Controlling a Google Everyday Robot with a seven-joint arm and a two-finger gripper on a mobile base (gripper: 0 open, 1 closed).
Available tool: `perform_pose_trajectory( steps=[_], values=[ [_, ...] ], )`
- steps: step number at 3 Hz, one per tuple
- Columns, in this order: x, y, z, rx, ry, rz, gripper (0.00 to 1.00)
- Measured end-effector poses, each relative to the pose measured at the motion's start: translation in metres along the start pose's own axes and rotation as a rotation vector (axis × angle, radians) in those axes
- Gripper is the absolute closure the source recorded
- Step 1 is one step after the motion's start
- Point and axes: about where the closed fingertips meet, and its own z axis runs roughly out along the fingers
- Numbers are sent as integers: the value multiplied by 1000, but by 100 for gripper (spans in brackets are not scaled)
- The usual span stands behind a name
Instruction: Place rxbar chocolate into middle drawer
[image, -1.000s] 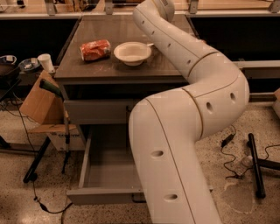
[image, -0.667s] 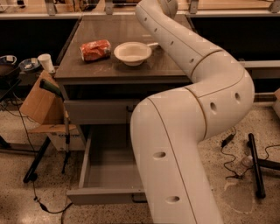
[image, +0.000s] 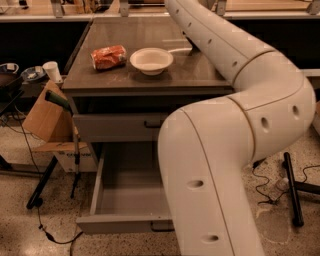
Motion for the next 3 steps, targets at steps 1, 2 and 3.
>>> perform_pose_trajectory(
  steps=[1,2,3],
  values=[
    [-20,-16,-19,-4,-35,23,100],
    [-33,-28,-47,-54,-39,25,100],
    [-39,-27,-80,-128,-33,-10,98]
  ],
)
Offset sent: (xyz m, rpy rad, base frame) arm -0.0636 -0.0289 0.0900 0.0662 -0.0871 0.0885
